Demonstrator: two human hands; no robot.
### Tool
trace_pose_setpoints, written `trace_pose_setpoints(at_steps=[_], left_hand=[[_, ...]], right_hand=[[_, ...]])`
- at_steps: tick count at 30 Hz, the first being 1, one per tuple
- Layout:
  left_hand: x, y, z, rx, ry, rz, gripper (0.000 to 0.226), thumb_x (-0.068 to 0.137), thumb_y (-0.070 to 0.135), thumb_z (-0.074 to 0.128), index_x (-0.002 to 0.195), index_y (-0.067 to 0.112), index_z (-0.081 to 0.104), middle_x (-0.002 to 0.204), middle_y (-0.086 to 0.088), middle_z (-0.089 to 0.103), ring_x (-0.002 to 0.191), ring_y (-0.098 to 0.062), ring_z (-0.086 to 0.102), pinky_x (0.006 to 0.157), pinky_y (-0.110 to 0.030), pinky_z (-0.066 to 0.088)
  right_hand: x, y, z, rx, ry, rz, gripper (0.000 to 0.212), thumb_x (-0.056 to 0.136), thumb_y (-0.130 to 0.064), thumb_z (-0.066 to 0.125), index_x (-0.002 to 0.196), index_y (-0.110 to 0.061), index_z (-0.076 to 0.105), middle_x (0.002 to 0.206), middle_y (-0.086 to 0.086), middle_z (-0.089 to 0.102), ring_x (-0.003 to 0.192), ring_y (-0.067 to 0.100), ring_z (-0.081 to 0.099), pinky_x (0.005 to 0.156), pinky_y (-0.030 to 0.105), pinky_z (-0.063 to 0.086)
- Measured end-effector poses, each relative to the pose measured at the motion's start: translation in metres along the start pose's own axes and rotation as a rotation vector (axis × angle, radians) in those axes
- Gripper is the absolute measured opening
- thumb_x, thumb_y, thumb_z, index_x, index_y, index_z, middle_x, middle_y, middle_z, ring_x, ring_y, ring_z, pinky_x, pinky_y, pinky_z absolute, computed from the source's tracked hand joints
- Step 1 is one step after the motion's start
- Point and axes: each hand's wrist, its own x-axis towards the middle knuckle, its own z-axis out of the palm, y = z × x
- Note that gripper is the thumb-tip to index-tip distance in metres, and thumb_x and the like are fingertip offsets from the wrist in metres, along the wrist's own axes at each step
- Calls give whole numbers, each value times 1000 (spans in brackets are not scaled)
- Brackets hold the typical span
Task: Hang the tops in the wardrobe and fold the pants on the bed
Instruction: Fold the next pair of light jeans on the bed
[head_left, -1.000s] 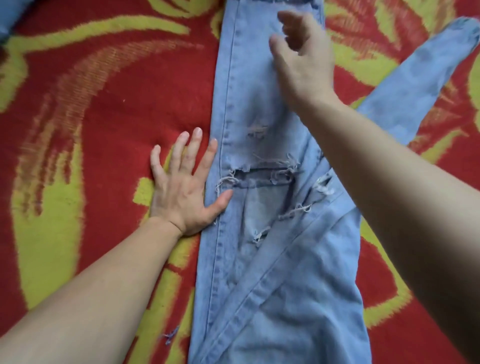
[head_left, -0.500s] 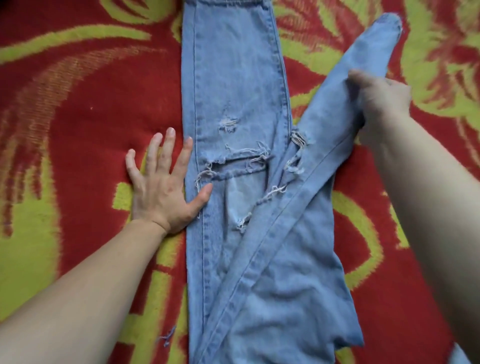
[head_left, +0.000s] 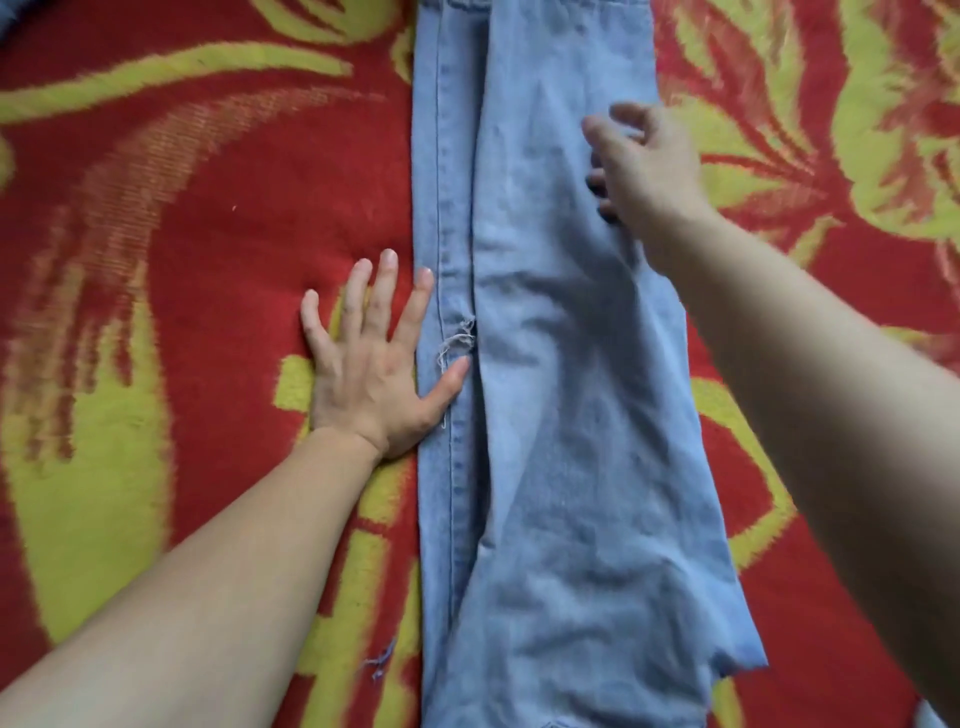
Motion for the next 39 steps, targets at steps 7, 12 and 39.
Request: trace_pose_setpoints(at_steps=[7,12,39], left_hand=[[1,-3,3,-22,24,20,78,89,67,27,155,26,21,163,-8,13,148,-29,14,111,-66,9],[2,-2,3,-12,10,31,78,89,67,26,155,25,20,163,-9,12,149,-30,14,111,-67,9],[-6,-1,-4,-255,125,26,67,98,58,15,155,23,18,159,2,28,148,-22,20,114,-63,8]], right_hand=[[21,-18,43,-359,68,-241,46,91,-53,56,122,-20,67,96,-7,65,105,11,62,95,25,43],[48,-45,79,-682,52,-286,36,94,-34,49,115,-8,63,122,15,63,116,30,56,91,33,40],[-166,96,0,-824,271,-422,51,105,-39,34,153,-22,36,162,18,20,151,33,16,121,49,15]])
